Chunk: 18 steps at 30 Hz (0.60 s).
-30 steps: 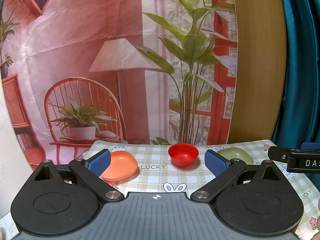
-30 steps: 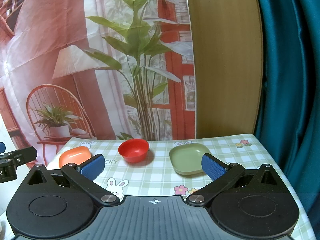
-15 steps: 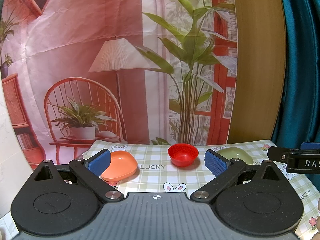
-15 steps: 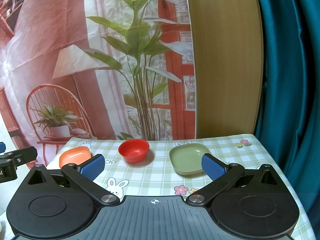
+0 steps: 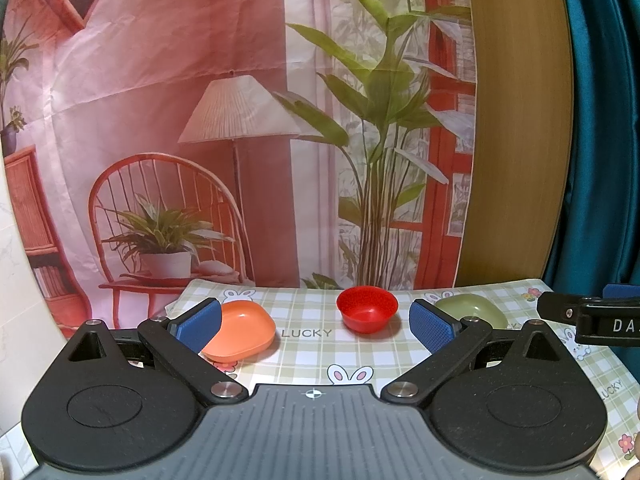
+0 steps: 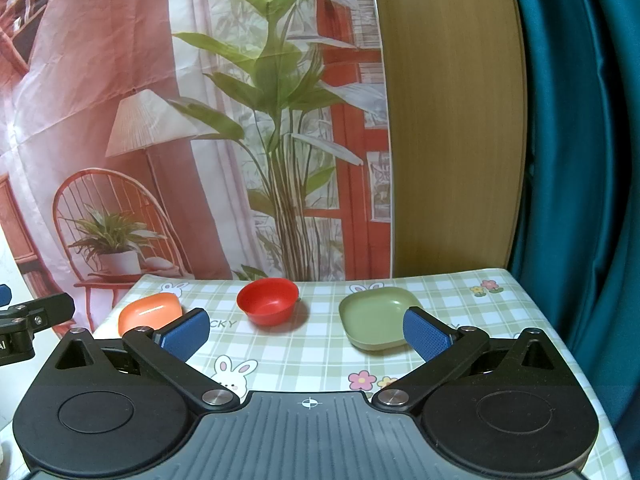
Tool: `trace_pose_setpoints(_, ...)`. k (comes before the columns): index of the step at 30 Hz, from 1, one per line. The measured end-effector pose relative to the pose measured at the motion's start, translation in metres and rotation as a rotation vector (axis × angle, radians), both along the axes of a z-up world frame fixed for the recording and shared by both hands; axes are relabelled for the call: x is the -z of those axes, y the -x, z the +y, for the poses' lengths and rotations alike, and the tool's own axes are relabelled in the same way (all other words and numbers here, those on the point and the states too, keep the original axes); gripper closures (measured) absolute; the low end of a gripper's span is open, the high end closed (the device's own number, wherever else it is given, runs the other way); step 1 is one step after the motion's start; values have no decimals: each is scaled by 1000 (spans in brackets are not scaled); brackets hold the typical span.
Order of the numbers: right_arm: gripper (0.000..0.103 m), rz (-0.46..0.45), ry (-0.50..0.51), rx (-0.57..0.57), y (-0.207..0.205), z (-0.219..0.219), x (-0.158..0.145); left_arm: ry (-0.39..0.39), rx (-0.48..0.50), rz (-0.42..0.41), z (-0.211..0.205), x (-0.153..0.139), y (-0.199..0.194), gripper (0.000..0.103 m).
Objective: Organize plates and bowls
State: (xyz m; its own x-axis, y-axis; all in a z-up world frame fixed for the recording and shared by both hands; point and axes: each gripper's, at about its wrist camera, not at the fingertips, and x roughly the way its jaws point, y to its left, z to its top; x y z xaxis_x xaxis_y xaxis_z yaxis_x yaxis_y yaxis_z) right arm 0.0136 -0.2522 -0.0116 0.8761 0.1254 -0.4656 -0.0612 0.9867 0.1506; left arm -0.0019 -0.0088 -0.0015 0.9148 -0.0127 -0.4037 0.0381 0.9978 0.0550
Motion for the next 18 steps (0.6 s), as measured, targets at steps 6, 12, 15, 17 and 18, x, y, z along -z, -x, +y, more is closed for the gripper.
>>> trace_pose_setpoints(6, 0, 1, -4, 14, -2, -3, 0, -4, -14, 20, 2, 5, -6, 2)
trace_pose_setpoints(12, 2, -26, -7, 45, -10, -28, 4, -33, -8, 20, 5, 6, -18, 3)
trace_pose_setpoints(15, 3, -42, 15, 58, -17, -38, 4, -16, 5, 18, 7, 6, -26, 3)
trace_pose_setpoints(17, 3, -53, 23, 49, -21, -43, 6, -21, 8, 21, 7, 8, -33, 3)
trace_pose_setpoints(18, 3, -56, 31, 48, -24, -44, 8, -28, 6, 20, 7, 10, -35, 3)
